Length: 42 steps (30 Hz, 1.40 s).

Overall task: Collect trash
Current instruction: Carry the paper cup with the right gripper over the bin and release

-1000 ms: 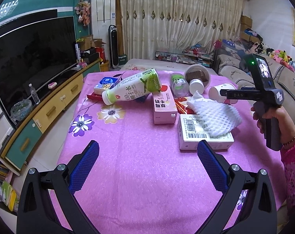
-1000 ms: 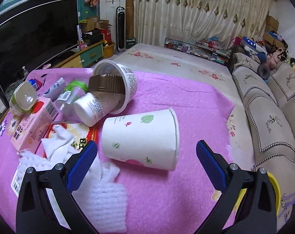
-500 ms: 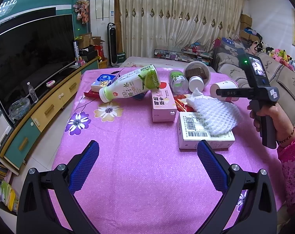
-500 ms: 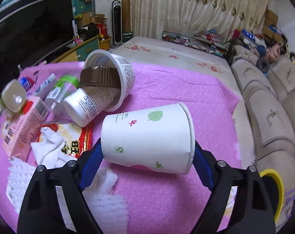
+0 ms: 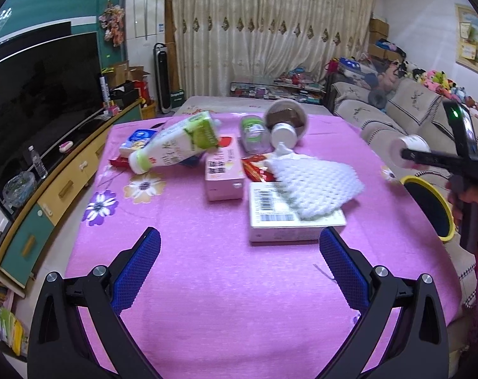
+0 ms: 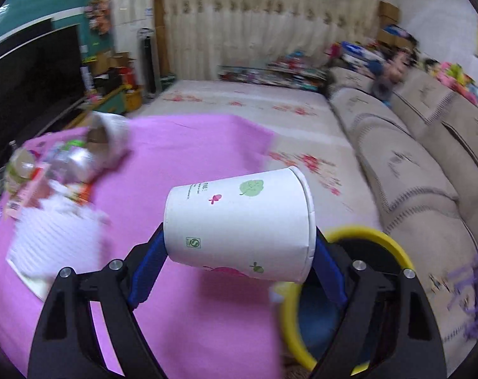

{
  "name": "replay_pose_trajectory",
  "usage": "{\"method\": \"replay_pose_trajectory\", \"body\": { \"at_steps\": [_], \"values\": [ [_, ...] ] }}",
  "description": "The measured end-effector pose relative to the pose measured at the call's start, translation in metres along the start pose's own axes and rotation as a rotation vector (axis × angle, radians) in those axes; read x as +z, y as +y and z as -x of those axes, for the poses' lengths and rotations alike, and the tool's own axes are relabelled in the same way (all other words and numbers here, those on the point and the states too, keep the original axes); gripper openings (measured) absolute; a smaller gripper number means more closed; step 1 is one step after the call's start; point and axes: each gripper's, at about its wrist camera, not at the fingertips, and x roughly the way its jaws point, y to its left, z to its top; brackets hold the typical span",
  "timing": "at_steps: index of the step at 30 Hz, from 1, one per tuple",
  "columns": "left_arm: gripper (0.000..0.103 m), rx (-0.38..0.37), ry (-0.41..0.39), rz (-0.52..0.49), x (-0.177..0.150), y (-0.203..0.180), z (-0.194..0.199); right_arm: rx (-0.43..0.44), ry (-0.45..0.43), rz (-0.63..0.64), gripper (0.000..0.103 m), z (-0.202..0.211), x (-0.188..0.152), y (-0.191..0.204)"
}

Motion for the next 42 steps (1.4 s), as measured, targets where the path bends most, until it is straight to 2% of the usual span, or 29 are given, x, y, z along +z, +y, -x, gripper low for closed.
{"method": "replay_pose_trajectory", "body": {
  "at_steps": [5, 8, 11, 16, 21, 27, 37, 42],
  "values": [
    [0.099, -0.032, 0.014, -0.028, 0.002, -0.025, -0.006, -0.102, 0.091, -0.101, 0.08, -0.02, -0.036, -0.073],
    [0.099, -0.042, 0.021, -0.055, 0.004, -0.042, -0.011, -0.167, 0.158, -0.135, 0.08, -0.043, -0.058, -0.103],
    [0.099, -0.046, 0.028, -0.075, 0.007, -0.055, -0.017, -0.188, 0.213, -0.166, 0.08, -0.066, -0.072, -0.117],
    [0.099, -0.042, 0.05, -0.101, 0.012, -0.071, -0.032, -0.21, 0.244, -0.19, 0.08, -0.082, -0.087, -0.123],
    [0.099, -0.044, 0.061, -0.117, 0.016, -0.08, -0.041, -0.218, 0.244, -0.192, 0.086, -0.084, -0.088, -0.123],
    [0.099, -0.057, 0.06, -0.13, 0.024, -0.085, -0.049, -0.213, 0.204, -0.191, 0.087, -0.067, -0.087, -0.115],
    [0.099, -0.011, 0.09, -0.105, 0.041, -0.075, -0.088, -0.209, 0.15, -0.158, 0.089, -0.043, -0.09, -0.103],
    [0.094, -0.013, 0.109, -0.111, 0.044, -0.076, -0.102, -0.201, 0.136, -0.153, 0.089, -0.039, -0.088, -0.099]
  ]
}}
